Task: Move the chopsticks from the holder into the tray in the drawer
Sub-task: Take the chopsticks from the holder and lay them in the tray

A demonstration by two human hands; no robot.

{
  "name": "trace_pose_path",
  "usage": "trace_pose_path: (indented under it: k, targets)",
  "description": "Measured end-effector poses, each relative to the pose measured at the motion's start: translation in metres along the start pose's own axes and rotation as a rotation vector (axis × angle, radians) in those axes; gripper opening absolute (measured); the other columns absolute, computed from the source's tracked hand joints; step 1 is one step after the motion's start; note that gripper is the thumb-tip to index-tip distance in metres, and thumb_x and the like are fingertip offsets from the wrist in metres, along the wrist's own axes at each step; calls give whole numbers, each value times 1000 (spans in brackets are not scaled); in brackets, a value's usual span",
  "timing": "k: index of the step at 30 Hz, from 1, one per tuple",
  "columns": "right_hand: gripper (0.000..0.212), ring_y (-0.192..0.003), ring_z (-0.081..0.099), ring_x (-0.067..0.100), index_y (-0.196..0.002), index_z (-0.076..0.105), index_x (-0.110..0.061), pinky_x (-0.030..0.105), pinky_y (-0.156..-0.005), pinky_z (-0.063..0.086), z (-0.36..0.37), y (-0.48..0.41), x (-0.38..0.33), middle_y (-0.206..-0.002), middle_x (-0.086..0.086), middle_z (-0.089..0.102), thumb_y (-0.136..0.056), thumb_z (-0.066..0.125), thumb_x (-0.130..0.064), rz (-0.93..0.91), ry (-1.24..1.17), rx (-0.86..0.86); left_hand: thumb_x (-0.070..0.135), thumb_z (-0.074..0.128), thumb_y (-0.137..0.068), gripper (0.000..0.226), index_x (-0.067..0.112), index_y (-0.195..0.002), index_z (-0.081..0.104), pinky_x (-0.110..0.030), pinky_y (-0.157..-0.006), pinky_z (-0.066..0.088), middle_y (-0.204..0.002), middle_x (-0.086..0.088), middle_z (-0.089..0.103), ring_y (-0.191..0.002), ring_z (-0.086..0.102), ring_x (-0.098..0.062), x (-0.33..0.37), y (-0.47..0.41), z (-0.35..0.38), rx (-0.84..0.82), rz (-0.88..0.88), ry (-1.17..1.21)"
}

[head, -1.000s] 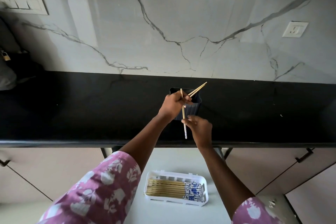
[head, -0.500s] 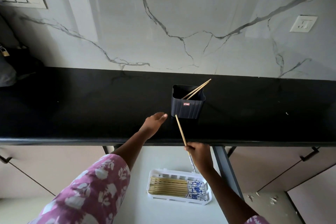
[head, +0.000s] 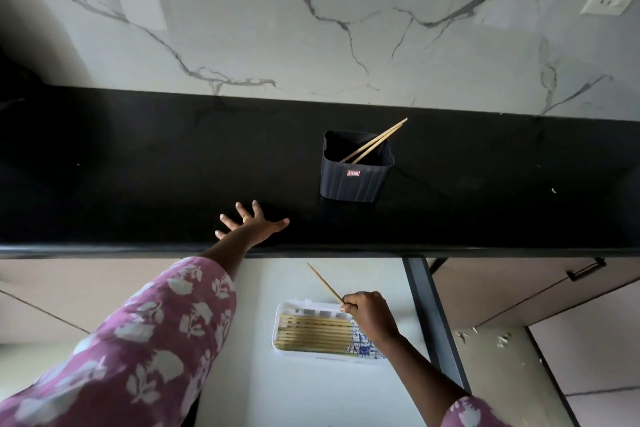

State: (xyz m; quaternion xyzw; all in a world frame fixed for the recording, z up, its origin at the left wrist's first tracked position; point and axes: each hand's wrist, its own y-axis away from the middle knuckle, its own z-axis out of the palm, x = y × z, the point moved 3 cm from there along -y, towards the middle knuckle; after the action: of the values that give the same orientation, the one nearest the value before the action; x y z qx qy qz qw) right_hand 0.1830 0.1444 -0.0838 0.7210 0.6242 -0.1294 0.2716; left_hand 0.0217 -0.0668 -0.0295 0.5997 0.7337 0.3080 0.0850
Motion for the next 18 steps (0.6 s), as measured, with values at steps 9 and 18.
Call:
trace_pose_path:
  k: [9,18]
  targets:
    - [17,-90,65,30,-85,70,-8,30,-68,45,46,7,5,-93,13,72,-87,54,-16,-38,181,-206,84,43,-70,109,30,-151,-7,-66,-108,-1,-159,5,-14,-139,-20,-47,-2,-5,9,-60,38,-69]
    - [31,-105,62,32,-102,66,1,36,-79,51,64,0,4,-109,22,66,-86,40,5,-110,462,-253,81,46,-71,109,33,-149,-13,-66,-108,-2,-156,7,-23,-139,-24,-45,-1,-8,10,-74,18,-49]
